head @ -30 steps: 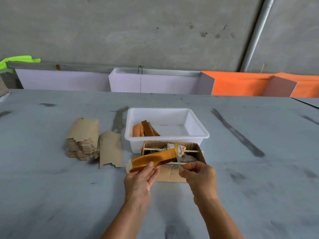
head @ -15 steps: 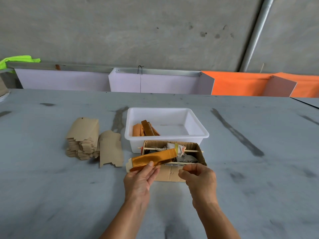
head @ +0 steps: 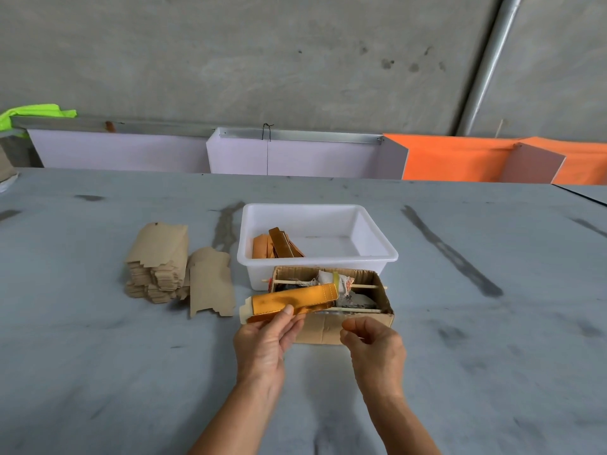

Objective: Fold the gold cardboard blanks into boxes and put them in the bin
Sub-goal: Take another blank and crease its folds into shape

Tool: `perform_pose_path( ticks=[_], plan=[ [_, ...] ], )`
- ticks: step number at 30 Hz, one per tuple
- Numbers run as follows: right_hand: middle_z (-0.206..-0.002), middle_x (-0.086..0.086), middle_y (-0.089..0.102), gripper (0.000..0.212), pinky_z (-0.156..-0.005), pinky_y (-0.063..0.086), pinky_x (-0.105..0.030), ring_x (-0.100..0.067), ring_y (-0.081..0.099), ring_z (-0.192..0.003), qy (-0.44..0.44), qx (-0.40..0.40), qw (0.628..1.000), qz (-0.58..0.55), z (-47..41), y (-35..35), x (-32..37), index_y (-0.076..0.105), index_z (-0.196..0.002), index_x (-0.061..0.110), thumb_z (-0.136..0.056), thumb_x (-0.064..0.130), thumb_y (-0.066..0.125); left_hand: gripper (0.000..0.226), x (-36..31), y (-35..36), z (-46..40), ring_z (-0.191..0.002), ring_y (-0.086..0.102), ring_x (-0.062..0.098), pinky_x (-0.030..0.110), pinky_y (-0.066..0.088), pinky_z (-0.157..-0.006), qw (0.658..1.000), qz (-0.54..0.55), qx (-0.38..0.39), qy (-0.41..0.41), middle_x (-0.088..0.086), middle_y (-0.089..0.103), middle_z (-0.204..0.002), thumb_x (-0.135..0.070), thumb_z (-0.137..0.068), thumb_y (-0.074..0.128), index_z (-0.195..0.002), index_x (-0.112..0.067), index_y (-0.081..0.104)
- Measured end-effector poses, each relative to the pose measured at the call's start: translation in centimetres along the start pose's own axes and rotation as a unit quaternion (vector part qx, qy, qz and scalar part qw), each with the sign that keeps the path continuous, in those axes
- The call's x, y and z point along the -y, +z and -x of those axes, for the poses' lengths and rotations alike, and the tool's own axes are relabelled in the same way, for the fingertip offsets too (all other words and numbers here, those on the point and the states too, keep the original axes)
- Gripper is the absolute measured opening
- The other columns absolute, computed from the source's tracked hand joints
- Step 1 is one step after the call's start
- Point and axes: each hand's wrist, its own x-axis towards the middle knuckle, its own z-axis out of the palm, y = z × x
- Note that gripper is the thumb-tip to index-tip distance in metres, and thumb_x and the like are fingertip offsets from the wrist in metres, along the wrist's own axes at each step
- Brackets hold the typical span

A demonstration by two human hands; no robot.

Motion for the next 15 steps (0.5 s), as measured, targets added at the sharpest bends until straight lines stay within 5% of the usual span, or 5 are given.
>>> perform_pose_path(
  ticks=[8, 15],
  plan=[
    [-0.067, 0.005, 0.069, 0.031, -0.062, 0.045, -0.016, -0.013, 0.064, -0.069, 0.022, -0.001, 0.999, -0.026, 0.0, -0.3, -1.2, 0.068, -0.063, 0.024, -0.075, -0.004, 0.072, 0.012, -0.4, 0.0, 0.7, -0.064, 0.071, 0.024, 0.030, 0.060, -0.062, 0.998, -0.042, -0.011, 0.052, 0.017, 0.070, -0.079, 0.009, -0.077, 0.068, -0.085, 0.001, 0.066],
    [-0.061, -0.005, 0.069, 0.021, -0.050, 0.045, -0.012, -0.006, 0.061, -0.054, 0.008, 0.070, 0.976, -0.208, 1.9, -0.6, 0.6, 0.070, -0.067, 0.008, -0.072, -0.012, 0.071, 0.013, -0.3, 0.3, 1.4, -0.062, 0.071, 0.022, 0.025, 0.057, -0.055, 0.994, -0.063, -0.012, 0.091, 0.011, 0.072, -0.074, 0.008, -0.077, 0.069, -0.084, -0.003, 0.067]
  ],
)
